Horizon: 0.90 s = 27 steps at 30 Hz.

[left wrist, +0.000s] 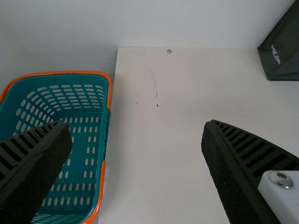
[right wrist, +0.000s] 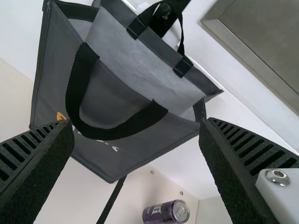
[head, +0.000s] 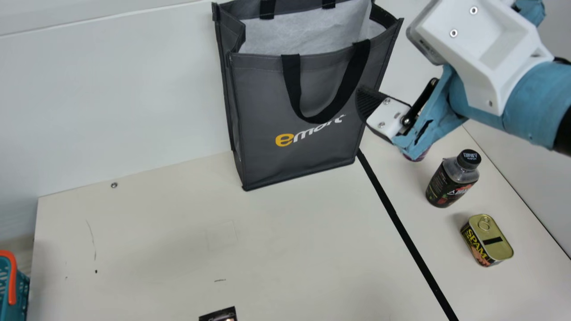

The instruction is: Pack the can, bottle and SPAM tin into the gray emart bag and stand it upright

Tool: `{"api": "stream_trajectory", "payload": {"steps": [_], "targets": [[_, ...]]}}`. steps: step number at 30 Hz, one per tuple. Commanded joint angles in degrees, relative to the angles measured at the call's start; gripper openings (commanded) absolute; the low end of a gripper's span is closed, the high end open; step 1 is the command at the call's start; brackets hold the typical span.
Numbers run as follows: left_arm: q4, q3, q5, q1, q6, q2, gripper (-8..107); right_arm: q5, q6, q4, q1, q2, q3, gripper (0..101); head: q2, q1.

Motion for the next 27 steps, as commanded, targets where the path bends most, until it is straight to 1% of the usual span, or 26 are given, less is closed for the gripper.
{"api": "stream_trajectory", "payload": {"steps": [1,8,14,27], "targets": [[0.0,0.0,0.0,0.0,0.0,0.0,90,0.56,-2.6,1.84,-0.6,1.07,-1.29,95,-0.05,-1.3],[0.0,0.0,0.0,0.0,0.0,0.0,90,2.26,-8.36,6.49,-2.35,4.83,-5.2,95,-0.05,-1.3],[0.0,0.0,0.0,0.0,0.0,0.0,90,3.49,-12.11,9.37,-3.22,8.48,-8.78,95,-0.05,-1.3],[0.0,0.0,0.0,0.0,0.0,0.0,90,7.42,-16.53,13.01,-3.16,17.41,-18.05,95,-0.05,-1.3]]}}
